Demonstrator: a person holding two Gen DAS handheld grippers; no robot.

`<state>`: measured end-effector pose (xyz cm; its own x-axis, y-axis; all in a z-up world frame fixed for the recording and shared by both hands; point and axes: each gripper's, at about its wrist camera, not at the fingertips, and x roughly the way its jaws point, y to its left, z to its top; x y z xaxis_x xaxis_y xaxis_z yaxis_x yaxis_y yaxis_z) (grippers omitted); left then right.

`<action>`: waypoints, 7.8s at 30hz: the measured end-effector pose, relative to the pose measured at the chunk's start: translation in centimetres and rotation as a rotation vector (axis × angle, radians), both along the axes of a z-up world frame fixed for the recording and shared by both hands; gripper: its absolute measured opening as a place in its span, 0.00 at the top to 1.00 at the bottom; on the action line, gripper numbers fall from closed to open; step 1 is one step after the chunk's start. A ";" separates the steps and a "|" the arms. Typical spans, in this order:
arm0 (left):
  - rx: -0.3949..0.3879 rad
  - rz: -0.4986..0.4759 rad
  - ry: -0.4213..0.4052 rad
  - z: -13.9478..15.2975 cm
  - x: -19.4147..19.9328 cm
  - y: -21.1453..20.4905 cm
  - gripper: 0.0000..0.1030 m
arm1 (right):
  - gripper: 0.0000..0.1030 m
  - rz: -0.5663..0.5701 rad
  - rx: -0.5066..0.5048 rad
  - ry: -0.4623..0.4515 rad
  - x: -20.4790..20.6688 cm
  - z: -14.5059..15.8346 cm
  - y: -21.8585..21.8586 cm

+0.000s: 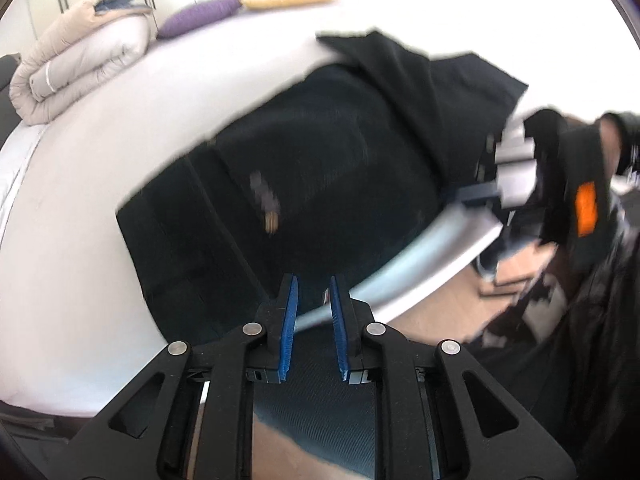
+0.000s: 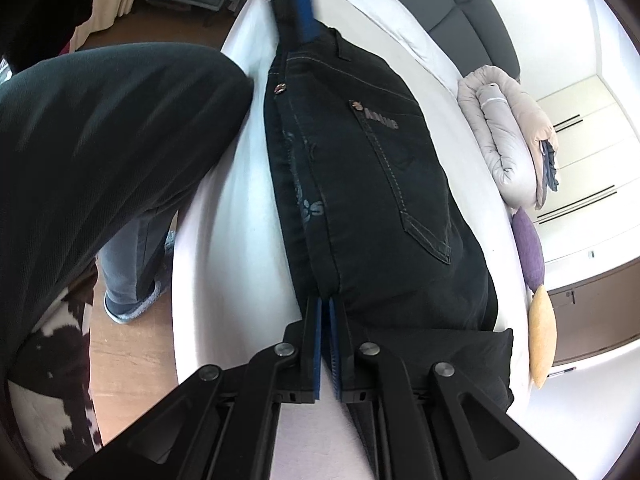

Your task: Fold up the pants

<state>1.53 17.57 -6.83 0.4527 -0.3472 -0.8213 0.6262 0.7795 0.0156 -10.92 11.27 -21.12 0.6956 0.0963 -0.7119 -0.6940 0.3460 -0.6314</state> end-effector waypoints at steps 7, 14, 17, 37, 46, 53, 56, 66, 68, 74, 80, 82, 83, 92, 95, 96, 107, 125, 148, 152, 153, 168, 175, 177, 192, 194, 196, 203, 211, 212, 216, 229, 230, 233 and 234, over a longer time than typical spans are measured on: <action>-0.083 0.091 -0.022 -0.7 5.5 -6.6 0.84 | 0.55 -0.080 0.159 0.074 0.4 0.7 -0.8; -0.150 0.251 0.126 -5.7 8.3 -8.1 0.84 | 0.40 -0.222 0.414 0.202 0.1 2.4 -3.7; -0.220 0.286 0.145 -6.0 8.1 -7.1 0.84 | 0.44 -0.402 0.662 0.303 2.9 4.9 -8.3; -0.384 0.359 0.071 -8.1 5.4 -4.4 0.84 | 0.36 -1.228 0.825 0.257 34.2 7.3 -24.0; -0.426 0.359 0.080 -8.4 5.3 -3.1 0.84 | 0.53 -1.297 0.670 0.214 37.7 4.2 -23.7; -0.424 0.362 0.079 -8.4 5.3 -2.9 0.84 | 0.95 -1.276 0.889 0.198 33.4 7.5 -28.1; -0.423 0.363 0.079 -8.4 5.4 -3.2 0.84 | 0.96 -1.276 1.038 0.135 28.3 10.1 -31.4; -0.411 0.371 0.074 -8.4 5.3 -4.0 0.84 | 0.97 -1.501 1.588 -0.038 4.9 8.0 -45.7; -0.410 0.374 0.074 -8.4 5.2 -4.1 0.84 | 0.97 -1.555 1.661 -0.025 1.9 5.9 -47.0; -0.395 0.379 0.067 -8.2 5.2 -4.7 0.84 | 0.93 -1.545 1.880 0.050 -1.3 1.5 -48.3; -0.387 0.381 0.060 -8.1 5.0 -5.2 0.84 | 0.53 -1.538 1.994 0.048 -1.3 1.0 -48.2; -0.389 0.380 0.061 -8.1 5.0 -5.1 0.84 | 0.52 -1.547 1.980 0.038 -1.2 1.0 -48.7; -0.390 0.380 0.062 -8.1 5.0 -5.1 0.84 | 0.52 -1.543 1.985 0.029 -0.9 1.1 -48.9; -0.387 0.384 0.062 -8.0 4.9 -5.3 0.84 | 0.95 -1.579 2.003 0.039 -0.1 0.1 -51.5; -0.387 0.383 0.062 -8.0 4.9 -5.2 0.84 | 0.96 -1.611 1.980 -0.025 -2.7 0.1 -51.1; -0.387 0.383 0.061 -8.0 4.9 -5.2 0.84 | 0.96 -1.624 1.983 -0.039 -3.4 -0.1 -51.1; -0.403 0.390 0.056 -7.9 4.5 -4.7 0.84 | 0.97 -1.614 2.048 -0.049 -5.4 -0.9 -50.9; -0.421 0.404 0.065 -7.8 4.2 -4.0 0.84 | 0.98 -1.596 2.043 0.004 -6.7 -1.0 -51.8; -0.457 0.405 0.065 -7.9 4.0 -2.8 0.84 | 0.41 -1.257 1.847 0.265 -4.9 3.9 -41.2; -0.455 0.404 0.064 -7.9 4.0 -3.0 0.84 | 0.58 -1.030 1.802 0.565 0.3 4.2 -32.6; -0.455 0.405 0.064 -7.9 3.9 -3.0 0.84 | 0.58 -1.023 1.772 0.614 1.3 4.0 -31.1; -0.461 0.405 0.066 -8.0 4.0 -3.0 0.84 | 0.57 -1.131 1.783 0.935 2.9 -1.8 -26.6; -0.460 0.404 0.066 -8.0 4.0 -3.0 0.84 | 0.58 -1.136 1.812 0.929 3.3 -2.7 -26.9; -0.461 0.404 0.066 -8.0 4.0 -3.0 0.84 | 0.60 -1.137 1.837 0.930 3.7 -3.3 -27.1; -0.445 0.405 0.063 -7.5 3.8 -3.1 0.84 | 0.98 -1.159 1.798 0.871 2.9 -4.4 -27.4; -0.440 0.411 0.064 -7.3 3.9 -3.2 0.84 | 0.99 -1.154 1.790 0.861 3.1 -4.5 -27.4; -0.428 0.431 0.062 -6.4 3.9 -3.5 0.84 | 1.00 -1.145 1.796 0.863 3.3 -4.6 -27.3; -0.496 0.283 0.016 -0.6 7.5 -10.0 0.84 | 0.80 -1.101 1.771 0.890 2.7 -3.4 -27.3; -0.240 0.116 0.214 -3.9 18.5 -20.8 0.84 | 0.78 -0.927 1.639 0.681 3.8 4.6 -28.6; -0.207 0.103 0.226 -4.7 19.2 -21.4 0.84 | 0.80 -0.929 1.640 0.680 4.6 4.5 -28.9; -0.182 0.094 0.217 -5.9 20.8 -22.5 0.84 | 0.90 -1.030 1.629 0.729 8.3 0.8 -30.8; -0.146 0.280 0.066 -5.0 26.3 -23.2 0.84 | 1.00 -1.150 1.666 0.654 2.0 -2.0 -35.9; -0.134 0.293 0.038 -4.5 25.9 -22.9 0.84 | 0.96 -1.140 1.640 0.629 1.6 -0.8 -36.0; -0.182 0.269 0.019 -3.1 23.0 -22.2 0.84 | 0.95 -1.051 1.644 0.575 2.5 2.4 -35.8; -0.189 0.252 0.017 -3.0 21.6 -22.3 0.84 | 0.95 -1.029 1.649 0.573 3.4 3.0 -35.4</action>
